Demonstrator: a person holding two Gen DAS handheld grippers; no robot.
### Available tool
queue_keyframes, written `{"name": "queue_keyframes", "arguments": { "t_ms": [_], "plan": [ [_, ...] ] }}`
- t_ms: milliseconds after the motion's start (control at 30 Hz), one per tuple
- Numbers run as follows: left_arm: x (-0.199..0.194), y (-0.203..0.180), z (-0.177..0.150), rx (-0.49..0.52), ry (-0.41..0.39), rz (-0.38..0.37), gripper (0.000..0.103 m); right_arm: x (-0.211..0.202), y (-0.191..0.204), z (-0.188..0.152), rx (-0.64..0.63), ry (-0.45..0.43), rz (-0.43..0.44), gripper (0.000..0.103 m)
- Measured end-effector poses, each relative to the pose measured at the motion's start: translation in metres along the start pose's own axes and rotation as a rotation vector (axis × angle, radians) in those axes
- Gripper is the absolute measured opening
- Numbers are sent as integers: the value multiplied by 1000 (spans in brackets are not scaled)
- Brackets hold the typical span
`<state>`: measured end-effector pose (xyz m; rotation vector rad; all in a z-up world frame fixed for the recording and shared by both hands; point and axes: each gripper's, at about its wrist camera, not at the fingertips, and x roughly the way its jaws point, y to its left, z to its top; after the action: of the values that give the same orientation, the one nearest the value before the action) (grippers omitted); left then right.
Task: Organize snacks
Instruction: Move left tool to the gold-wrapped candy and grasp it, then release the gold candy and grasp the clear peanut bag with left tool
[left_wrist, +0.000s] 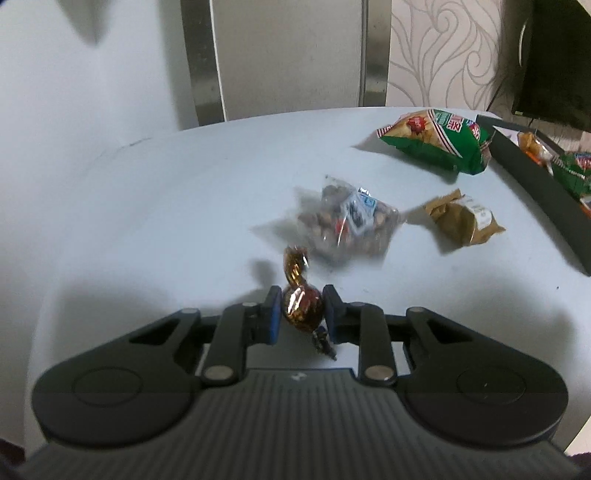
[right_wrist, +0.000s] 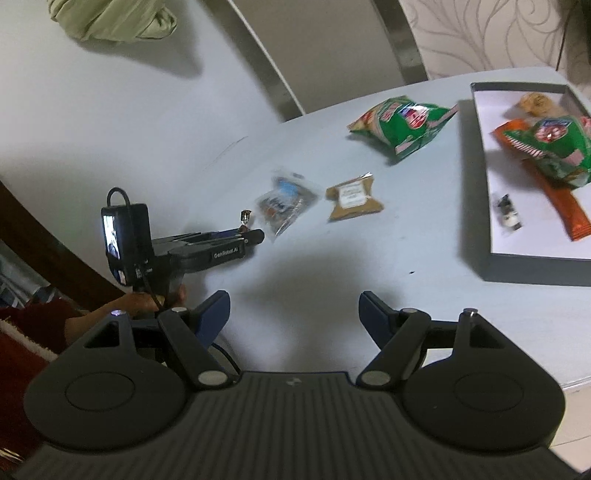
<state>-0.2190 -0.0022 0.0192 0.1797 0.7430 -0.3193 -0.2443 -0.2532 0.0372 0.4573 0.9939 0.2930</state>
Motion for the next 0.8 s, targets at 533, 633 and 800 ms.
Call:
{"name": "queue_keyframes", "arguments": {
  "t_ms": [533, 633, 800],
  "plan": [
    [15, 9, 12, -82, -7, 17, 28, -26, -13, -4, 26, -61, -28, 81],
    [13, 12, 10, -95, -17, 11, 28, -28, -12, -5, 23, -60, -35, 83],
    [8, 18, 4, -123, -29, 10, 29, -25, -14, 1, 24, -65, -42, 83]
  ]
}}
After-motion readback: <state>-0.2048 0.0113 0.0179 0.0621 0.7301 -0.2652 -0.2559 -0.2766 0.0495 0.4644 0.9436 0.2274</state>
